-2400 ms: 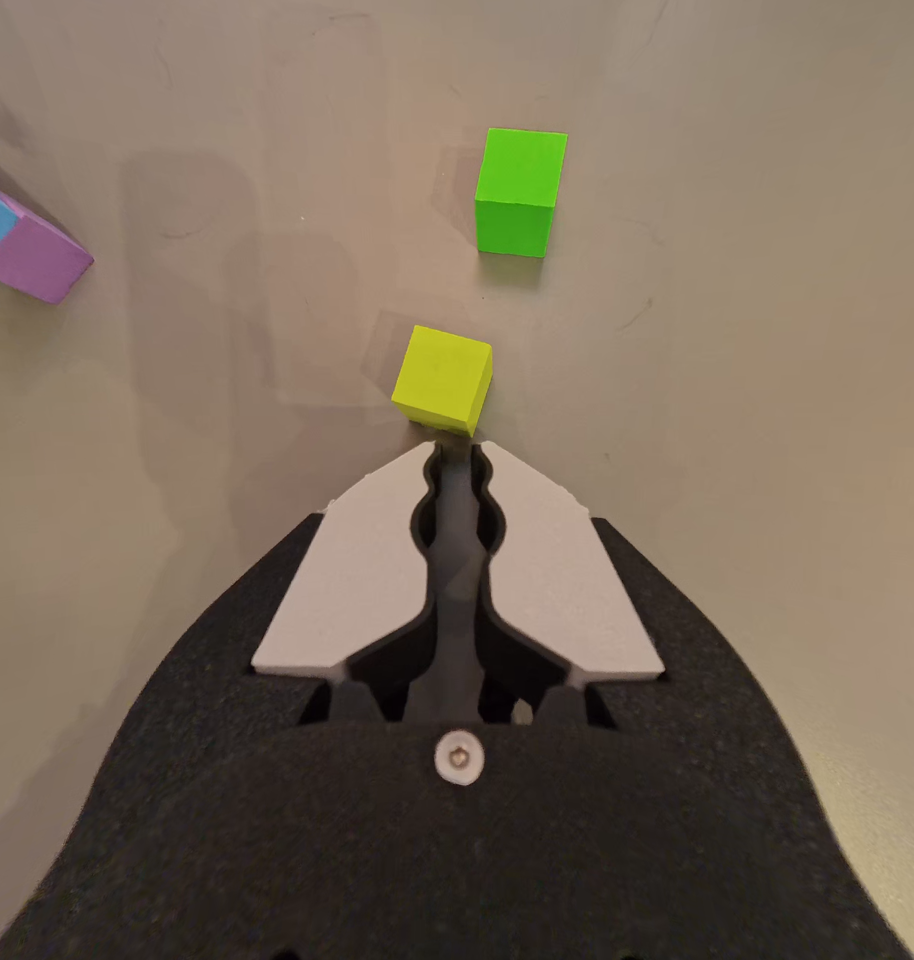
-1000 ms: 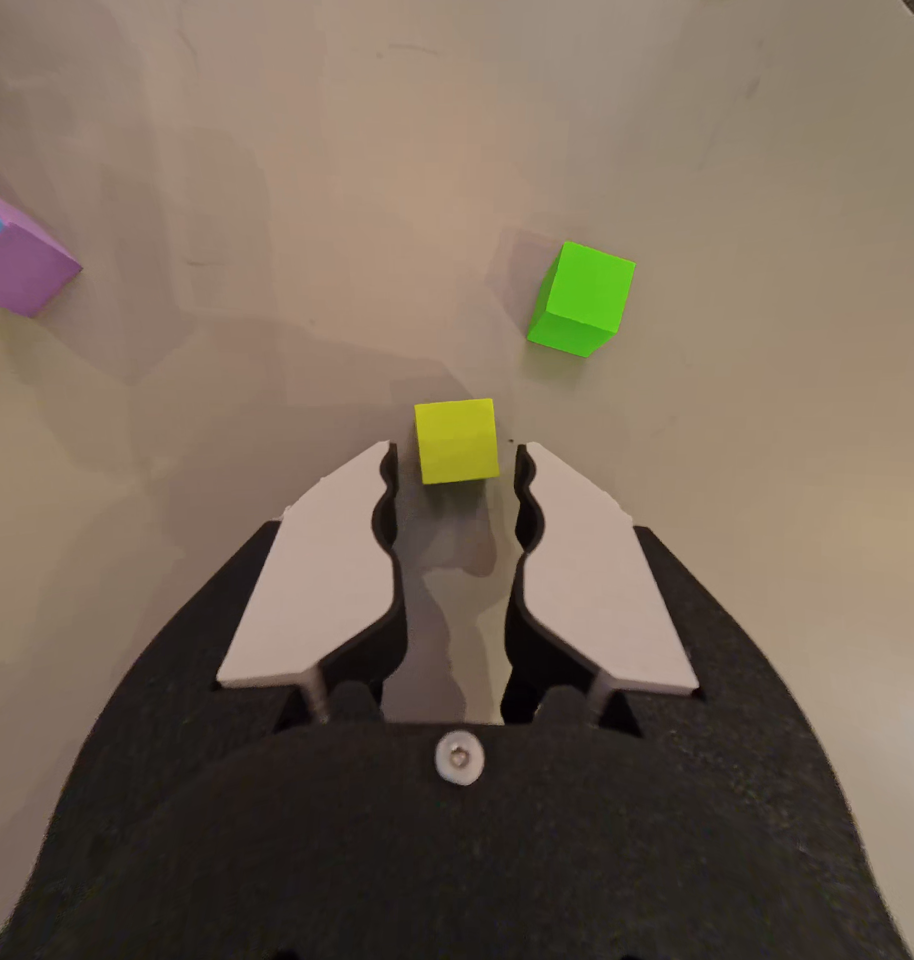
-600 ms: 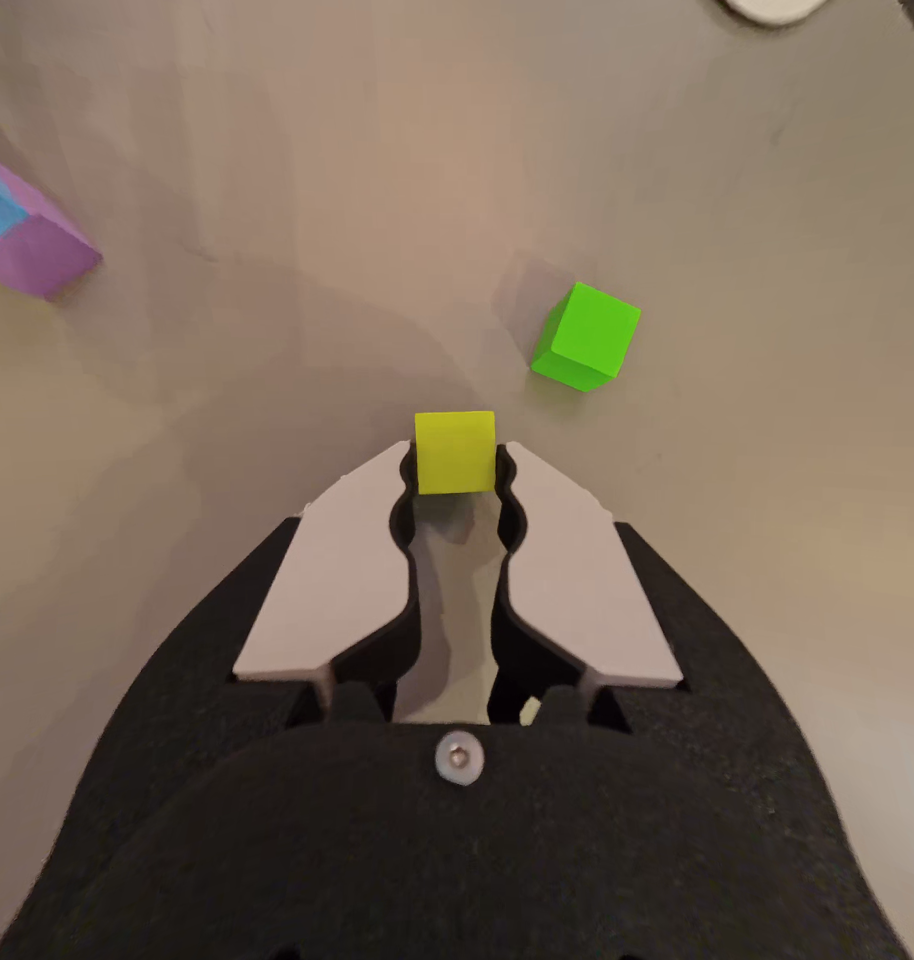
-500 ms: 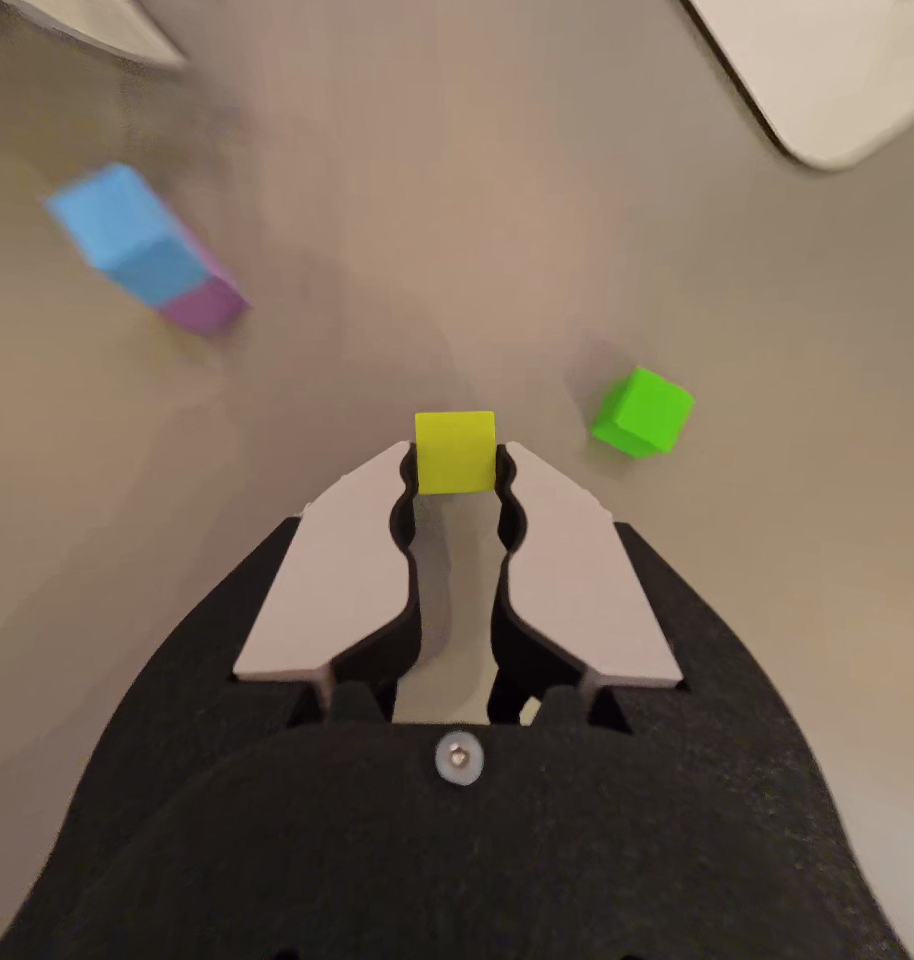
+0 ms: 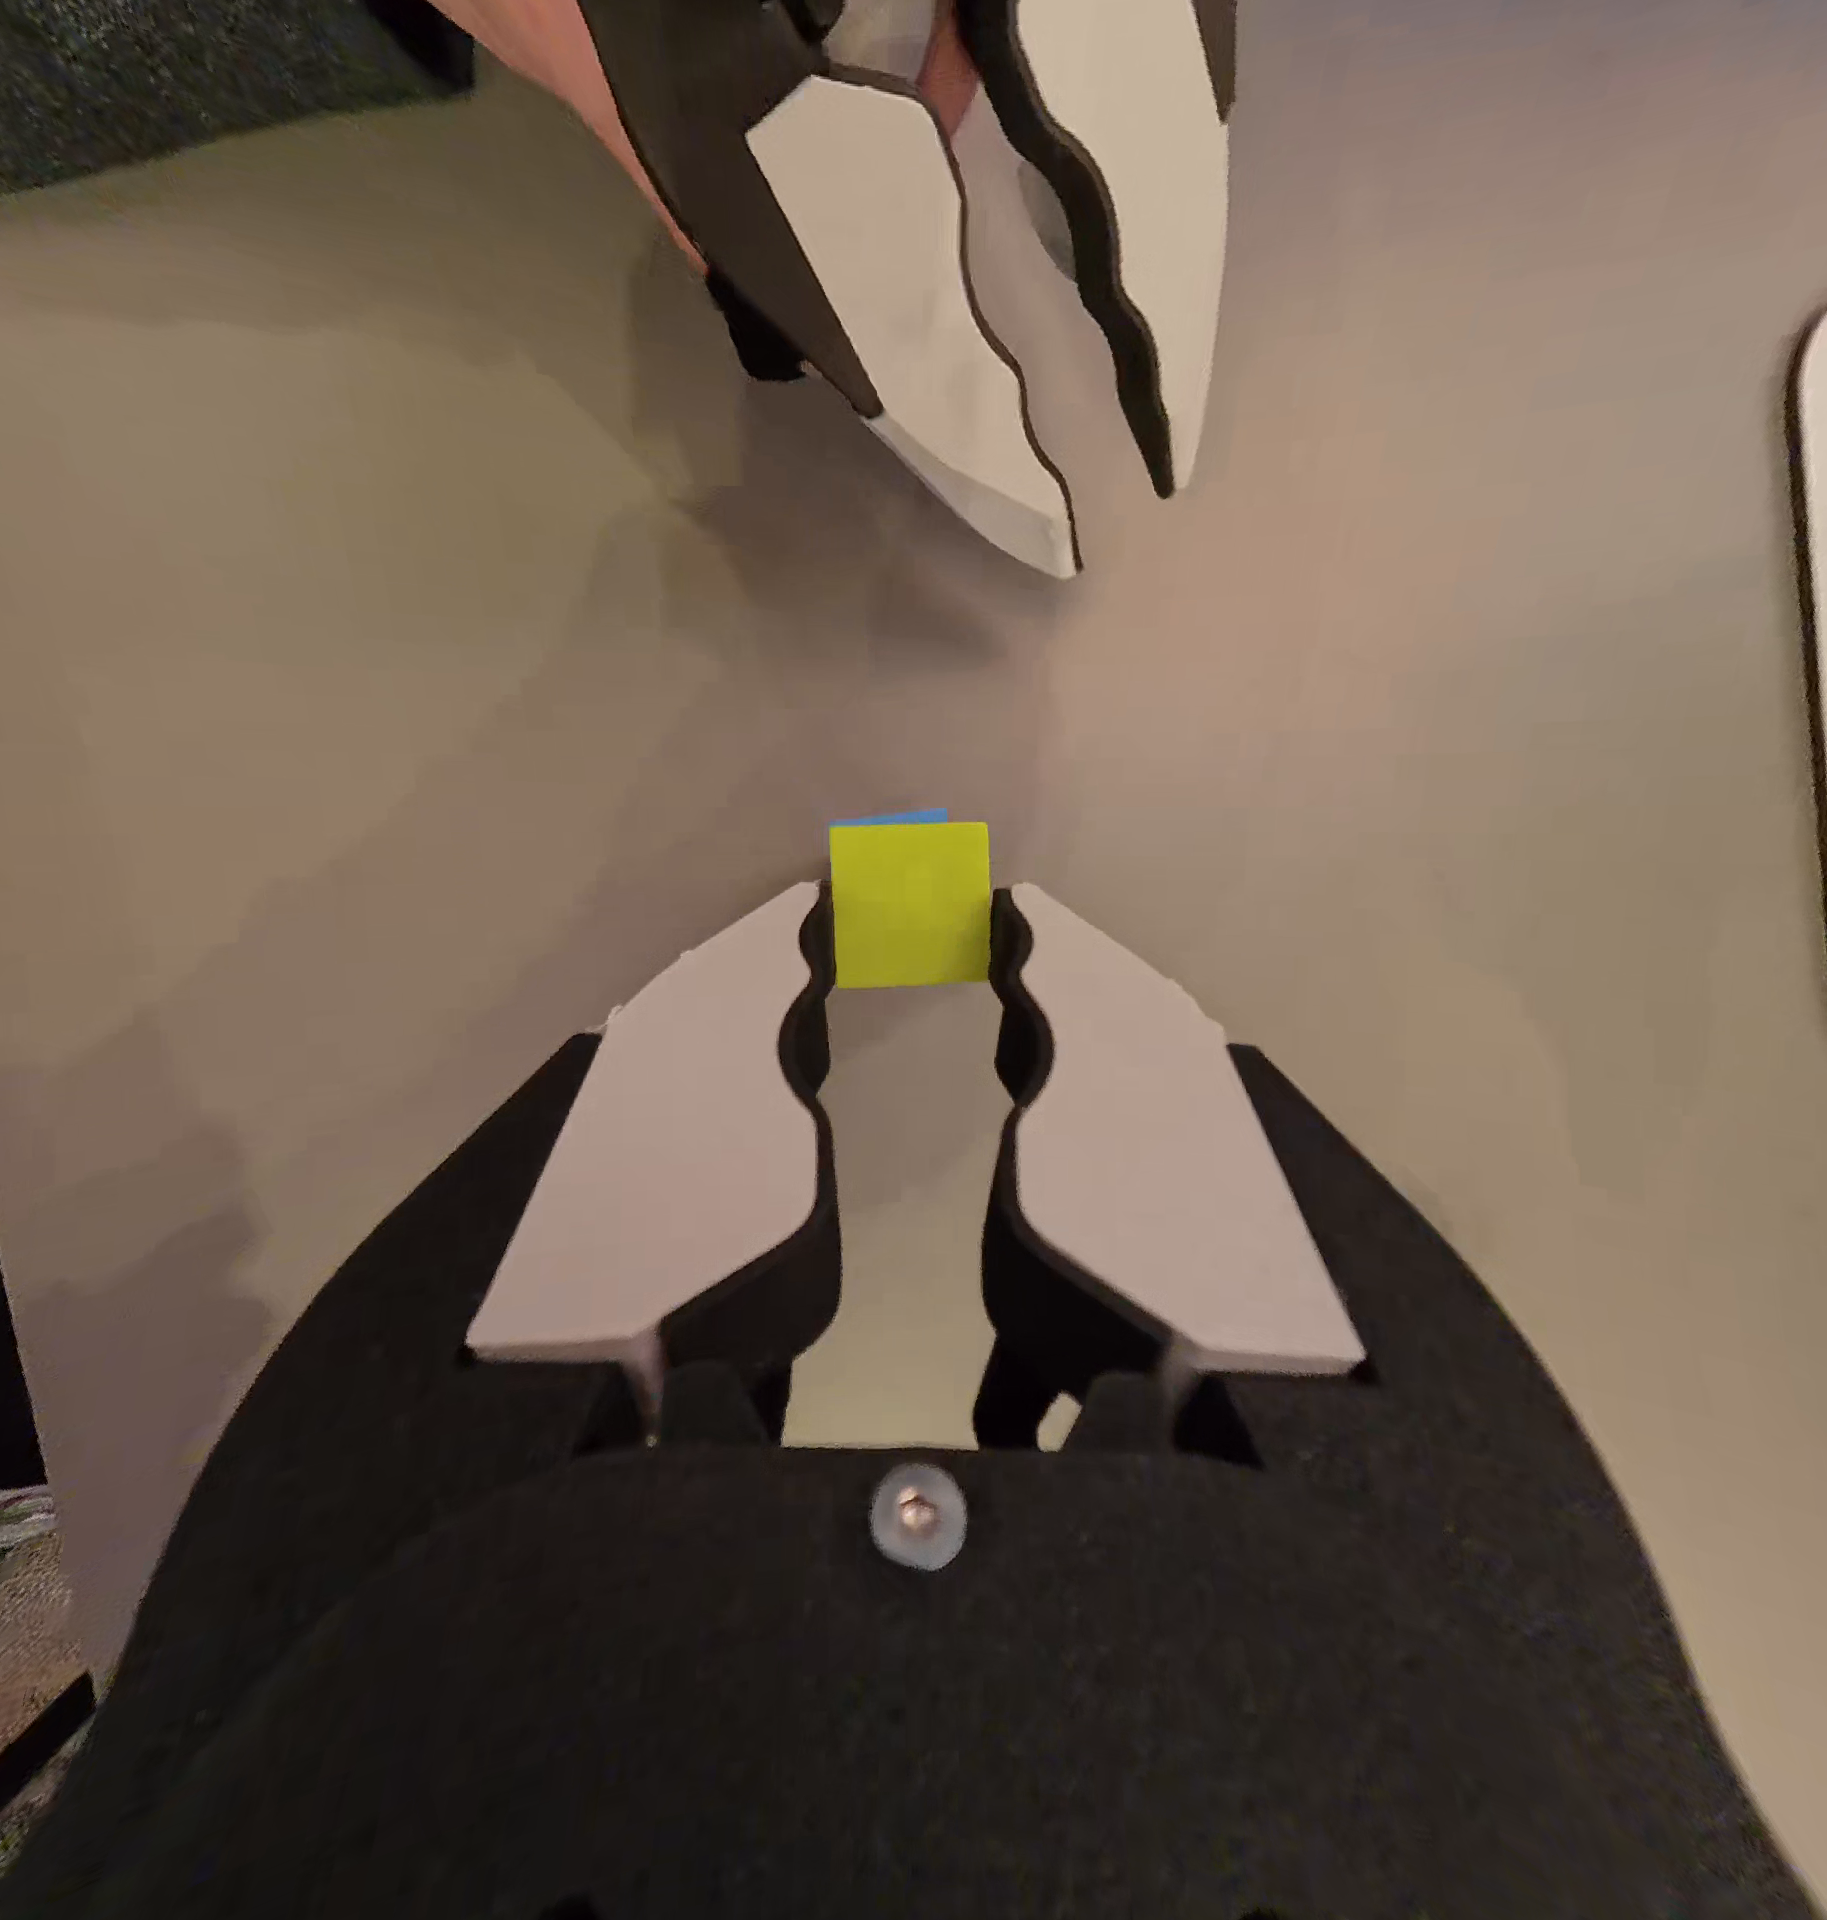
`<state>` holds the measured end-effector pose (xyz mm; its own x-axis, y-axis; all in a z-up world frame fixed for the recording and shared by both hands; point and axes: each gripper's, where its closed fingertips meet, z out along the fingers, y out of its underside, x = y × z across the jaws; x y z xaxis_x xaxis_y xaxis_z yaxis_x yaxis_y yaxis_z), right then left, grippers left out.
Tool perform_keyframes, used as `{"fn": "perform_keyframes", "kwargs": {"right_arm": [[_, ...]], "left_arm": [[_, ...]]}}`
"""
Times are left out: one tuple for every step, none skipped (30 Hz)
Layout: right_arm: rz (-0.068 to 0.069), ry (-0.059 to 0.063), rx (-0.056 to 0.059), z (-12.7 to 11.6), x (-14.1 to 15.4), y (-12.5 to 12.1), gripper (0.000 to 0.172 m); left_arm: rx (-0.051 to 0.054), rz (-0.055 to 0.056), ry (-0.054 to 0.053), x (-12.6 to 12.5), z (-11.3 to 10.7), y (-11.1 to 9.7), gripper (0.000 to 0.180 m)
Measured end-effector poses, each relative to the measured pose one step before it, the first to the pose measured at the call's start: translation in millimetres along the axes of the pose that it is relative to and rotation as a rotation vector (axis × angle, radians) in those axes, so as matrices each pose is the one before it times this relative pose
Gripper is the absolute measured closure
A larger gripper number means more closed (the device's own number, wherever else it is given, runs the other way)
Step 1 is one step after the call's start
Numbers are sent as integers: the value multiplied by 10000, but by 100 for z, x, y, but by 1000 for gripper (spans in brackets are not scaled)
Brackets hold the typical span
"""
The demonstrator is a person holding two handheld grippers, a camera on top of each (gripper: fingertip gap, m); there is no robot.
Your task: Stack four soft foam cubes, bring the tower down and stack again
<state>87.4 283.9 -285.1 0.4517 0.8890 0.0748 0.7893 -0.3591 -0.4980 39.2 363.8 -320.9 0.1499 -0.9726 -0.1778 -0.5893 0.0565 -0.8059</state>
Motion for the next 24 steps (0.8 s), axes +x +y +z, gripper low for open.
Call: {"fn": "perform_keyframes", "kwargs": {"right_arm": [[-62,-102,-21,180,-128,-137,144],[-12,-20,-78,190,35,1,144],[2,10,-126,186,66,88,144],[0,-8,-63,154,11,34,144],[22,-41,-14,122,-30,-11,144],[14,-44,13,100,-45,-35,144],[8,-52,25,79,-72,-40,144],[13,-32,-10,63,-27,11,144],[-2,3,-27,64,2,29,144],[-15,-3,-25,65,4,26,144],[-14,-31,-8,77,-34,4,144],[-3,-8,-7,63,7,10,144],[14,18,14,30,80,-6,144],[25,-19,0,-6,33,19,144],[-2,-7,-8,-6,37,36,144],[-22,-16,-6,-8,8,37,144],[-14,-35,-5,5,-35,11,144],[-14,-21,-4,-1,-31,1,144],[-37,-20,-21,15,-28,33,143],[-67,-28,-88,68,-77,115,142],[-57,35,-101,105,27,151,140],[-17,40,-51,95,55,71,138],[1,16,19,60,40,-25,136],[4,-28,67,-20,-32,-85,135]], "left_arm": [[2,4,7,16,-1,-3,158],[-10,3,12,8,16,10,158],[-17,2,13,24,23,20,158],[-10,3,7,0,9,16,158],[-3,3,4,14,4,-3,158],[0,1,4,4,0,0,158],[0,3,5,5,0,0,158],[-5,3,6,8,10,9,158],[-9,3,3,4,2,5,158],[-8,4,4,8,16,7,158],[-11,2,1,4,6,16,158],[-5,1,0,2,10,8,158],[4,-3,2,-6,-1,-12,158],[8,-9,2,-3,-8,3,158],[6,-7,6,1,-7,-10,158],[5,-5,10,6,-2,0,158],[0,-3,6,10,0,-1,158],[-10,2,1,3,9,1,158],[-13,6,0,2,18,20,158],[-10,9,0,8,12,9,158],[-7,7,0,17,5,10,158],[1,4,0,-2,1,-2,158],[12,-1,3,1,-13,-12,158],[20,-4,6,12,-23,-25,158]]}}
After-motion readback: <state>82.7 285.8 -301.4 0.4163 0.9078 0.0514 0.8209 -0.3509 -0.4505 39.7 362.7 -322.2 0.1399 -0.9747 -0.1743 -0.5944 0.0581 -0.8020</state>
